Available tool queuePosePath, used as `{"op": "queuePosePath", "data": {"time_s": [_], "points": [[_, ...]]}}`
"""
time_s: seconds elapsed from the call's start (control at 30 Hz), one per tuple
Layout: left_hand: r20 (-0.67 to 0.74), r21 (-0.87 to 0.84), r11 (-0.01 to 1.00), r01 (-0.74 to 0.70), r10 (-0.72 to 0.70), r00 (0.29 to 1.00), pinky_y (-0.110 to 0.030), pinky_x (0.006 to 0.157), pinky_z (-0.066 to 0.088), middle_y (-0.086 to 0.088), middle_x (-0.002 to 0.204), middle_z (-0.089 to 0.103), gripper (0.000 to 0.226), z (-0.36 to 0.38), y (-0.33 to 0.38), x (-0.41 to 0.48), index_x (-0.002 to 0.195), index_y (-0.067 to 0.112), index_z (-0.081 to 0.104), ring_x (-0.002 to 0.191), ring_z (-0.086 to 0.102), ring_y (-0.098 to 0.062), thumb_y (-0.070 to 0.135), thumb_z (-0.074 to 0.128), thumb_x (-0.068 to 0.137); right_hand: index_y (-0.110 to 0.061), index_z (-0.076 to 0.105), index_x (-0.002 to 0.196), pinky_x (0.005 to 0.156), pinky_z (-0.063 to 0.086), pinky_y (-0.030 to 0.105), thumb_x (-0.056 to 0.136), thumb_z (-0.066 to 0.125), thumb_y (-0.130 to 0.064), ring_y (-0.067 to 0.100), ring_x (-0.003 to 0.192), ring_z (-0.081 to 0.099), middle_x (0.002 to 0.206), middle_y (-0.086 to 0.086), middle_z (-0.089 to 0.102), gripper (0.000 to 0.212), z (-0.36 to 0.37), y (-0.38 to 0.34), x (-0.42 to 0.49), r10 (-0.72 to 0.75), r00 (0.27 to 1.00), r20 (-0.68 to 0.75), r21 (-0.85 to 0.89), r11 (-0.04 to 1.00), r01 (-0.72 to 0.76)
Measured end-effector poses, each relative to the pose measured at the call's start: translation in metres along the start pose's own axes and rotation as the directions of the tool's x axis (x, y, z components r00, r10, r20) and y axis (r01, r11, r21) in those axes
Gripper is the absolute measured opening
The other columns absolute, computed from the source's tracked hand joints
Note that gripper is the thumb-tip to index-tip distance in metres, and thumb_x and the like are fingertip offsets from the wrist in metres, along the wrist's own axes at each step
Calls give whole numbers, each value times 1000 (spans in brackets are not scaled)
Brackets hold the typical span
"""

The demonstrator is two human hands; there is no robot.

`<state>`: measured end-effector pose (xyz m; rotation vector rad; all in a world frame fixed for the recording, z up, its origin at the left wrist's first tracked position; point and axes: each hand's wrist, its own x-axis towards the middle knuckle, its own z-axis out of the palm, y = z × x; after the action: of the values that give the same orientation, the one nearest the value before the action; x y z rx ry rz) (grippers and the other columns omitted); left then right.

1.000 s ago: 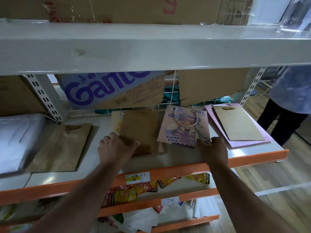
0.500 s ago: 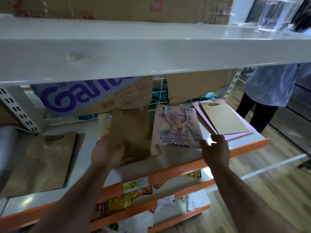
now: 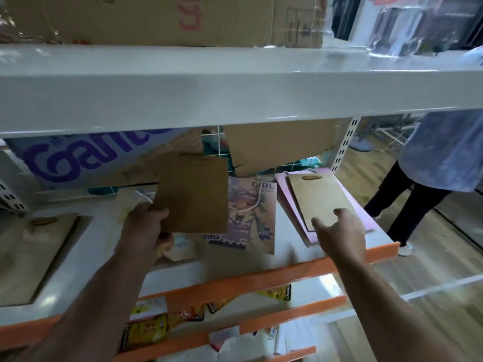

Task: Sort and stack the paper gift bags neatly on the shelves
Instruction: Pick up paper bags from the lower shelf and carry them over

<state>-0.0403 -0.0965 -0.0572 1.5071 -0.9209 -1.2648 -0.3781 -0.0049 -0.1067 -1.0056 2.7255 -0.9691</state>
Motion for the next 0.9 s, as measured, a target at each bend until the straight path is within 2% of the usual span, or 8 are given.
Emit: {"op": "queuePosePath", "data": {"time_s": [0.1, 0.23, 0.43, 0.53, 0.67, 0.73, 0.8, 0.9], "points": [[12, -59, 998, 36, -35, 999, -41, 66, 53, -9, 106, 61, 15, 46, -10, -17, 112, 17, 56, 83, 59, -25, 8, 54, 101, -13, 54, 129, 97, 43, 44, 78, 65, -66, 35, 121, 51, 129, 15, 58, 75, -13, 19, 28, -8, 998, 66, -226, 974, 23], [-6, -24, 998, 59, -60, 998, -38, 64, 51, -15, 126, 59, 30, 87, -28, -30, 130, 8, 56, 97, 61, -31, 14, 57, 101, -17, 52, 119, 93, 42, 42, 62, 66, -80, 34, 119, 50, 123, 12, 59, 86, -17, 40, 53, 9, 980, 200, -322, 945, 57], [-32, 40, 999, 36, -35, 999, -35, 63, 52, -12, 133, 55, 44, 112, -37, -53, 144, 23, 52, 100, 59, -30, 14, 55, 100, -16, 54, 111, 87, 48, 39, 46, 78, -67, 33, 111, 54, 112, 13, 59, 86, -20, 52, 74, 24, 969, 246, -289, 956, 49], [-65, 44, 999, 26, -23, 998, -34, 61, 51, -12, 134, 55, 45, 116, -36, -62, 143, 26, 52, 98, 59, -29, 13, 55, 100, -11, 56, 111, 81, 50, 35, 46, 87, -52, 33, 106, 58, 111, 14, 58, 83, -23, 57, 86, 78, 962, 261, -184, 982, -29], [-62, 32, 999, 10, -8, 998, -33, 59, 50, -9, 129, 58, 46, 120, -37, -73, 143, 30, 52, 91, 61, -25, 10, 51, 101, -7, 63, 89, 52, 37, 27, 54, 78, -23, 29, 67, 57, 82, 11, 65, 41, -24, 63, 96, 85, 930, 359, 130, 982, -140], [-59, 19, 1000, 1, 0, 998, -34, 59, 49, -9, 125, 60, 46, 120, -38, -79, 141, 31, 52, 90, 61, -24, 8, 49, 101, -4, 61, 75, 49, 38, 25, 54, 67, -11, 26, 54, 52, 66, 11, 63, 23, -28, 63, 96, 95, 899, 427, 394, 875, -280], [-50, -7, 1000, -7, 6, 999, -34, 60, 50, -8, 123, 58, 47, 117, -40, -84, 142, 33, 51, 92, 61, -24, 8, 48, 102, -7, 51, 67, 45, 32, 25, 65, 57, 2, 21, 49, 40, 61, 12, 48, 11, -37, 59, 90, 74, 870, 487, 604, 691, -397], [-58, -75, 997, 19, -24, 998, -35, 60, 50, -8, 123, 58, 42, 108, -41, -91, 140, 27, 53, 95, 59, -25, 8, 49, 102, -15, 37, 60, 44, 23, 25, 73, 46, 13, 16, 48, 27, 55, 3, 34, 33, -51, 49, 80, -8, 855, 518, 712, 558, -426]]}}
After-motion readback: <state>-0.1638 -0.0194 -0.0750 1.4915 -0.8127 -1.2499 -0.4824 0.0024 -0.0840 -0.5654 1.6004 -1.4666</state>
